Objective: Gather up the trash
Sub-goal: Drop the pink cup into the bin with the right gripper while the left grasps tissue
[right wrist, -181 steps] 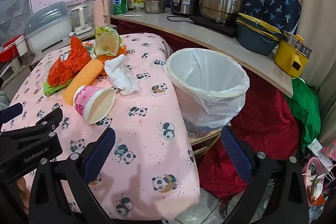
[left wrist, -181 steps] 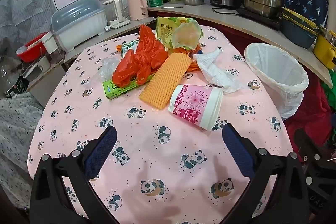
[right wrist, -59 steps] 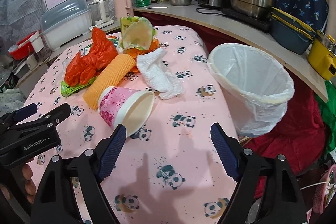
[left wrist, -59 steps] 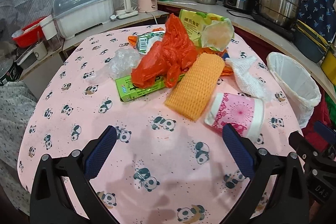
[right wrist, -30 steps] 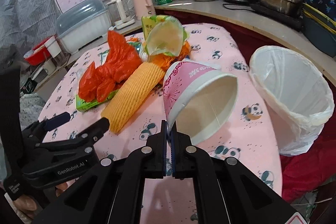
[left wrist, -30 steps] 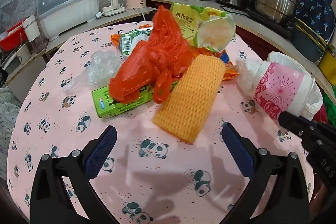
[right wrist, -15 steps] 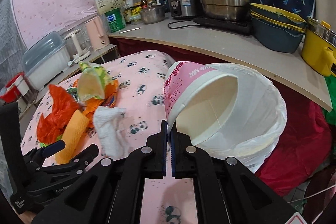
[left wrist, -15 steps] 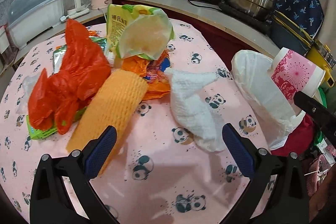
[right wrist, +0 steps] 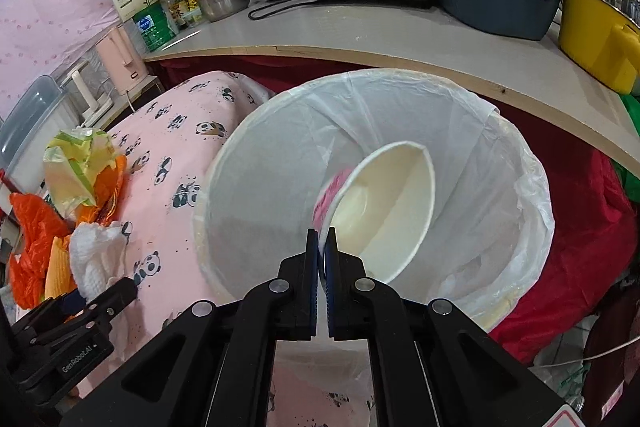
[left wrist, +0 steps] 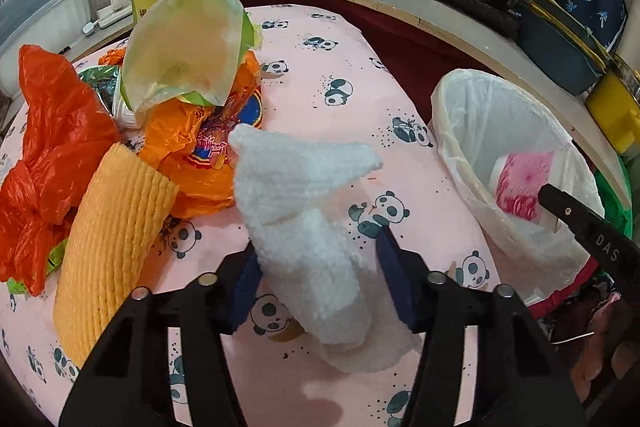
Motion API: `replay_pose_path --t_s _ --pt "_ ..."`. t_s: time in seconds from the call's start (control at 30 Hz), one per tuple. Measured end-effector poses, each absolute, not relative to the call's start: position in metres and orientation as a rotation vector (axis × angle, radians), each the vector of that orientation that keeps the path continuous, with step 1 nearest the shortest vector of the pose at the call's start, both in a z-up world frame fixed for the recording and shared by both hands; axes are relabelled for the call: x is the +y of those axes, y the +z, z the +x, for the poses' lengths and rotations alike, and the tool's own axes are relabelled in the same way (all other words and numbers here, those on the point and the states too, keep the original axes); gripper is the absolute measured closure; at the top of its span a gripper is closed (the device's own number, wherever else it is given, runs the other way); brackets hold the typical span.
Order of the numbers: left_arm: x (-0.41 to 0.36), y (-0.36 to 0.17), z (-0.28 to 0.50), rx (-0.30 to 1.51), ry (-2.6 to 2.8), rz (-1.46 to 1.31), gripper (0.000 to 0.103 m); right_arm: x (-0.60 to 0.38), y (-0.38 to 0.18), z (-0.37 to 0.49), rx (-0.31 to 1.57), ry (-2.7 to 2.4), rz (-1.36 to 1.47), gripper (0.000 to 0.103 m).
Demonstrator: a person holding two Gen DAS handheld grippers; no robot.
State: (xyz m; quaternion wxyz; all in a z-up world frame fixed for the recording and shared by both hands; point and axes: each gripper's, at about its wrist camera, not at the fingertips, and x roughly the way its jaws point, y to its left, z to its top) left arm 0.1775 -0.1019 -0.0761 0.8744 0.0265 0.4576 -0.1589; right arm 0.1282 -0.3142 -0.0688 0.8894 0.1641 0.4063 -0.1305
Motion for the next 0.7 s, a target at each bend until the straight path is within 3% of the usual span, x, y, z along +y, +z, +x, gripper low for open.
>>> replay_pose_path --t_s 0.03,0.2,0.4,0.7 --pt "-0.102 -0.075 0.178 0.957 -0.331 0.055 0.071 -0.316 -0.071 0.128 0.846 -0.273 0.347 0.096" --pt "-0.101 -0.073 0.179 0.966 -0.327 0.031 0.090 -0.319 -0.069 0.124 0.828 -0.274 0.360 0.095" --pt "-0.113 -0.054 0.169 0.926 -0.383 0.039 0.093 -0.321 -0.054 0.111 0.786 -0.280 0.380 0.083" --pt "-0.169 -0.028 0.163 0.873 -0.532 0.070 0.093 -0.331 -0.041 0.087 0.748 -0.310 0.399 0.081"
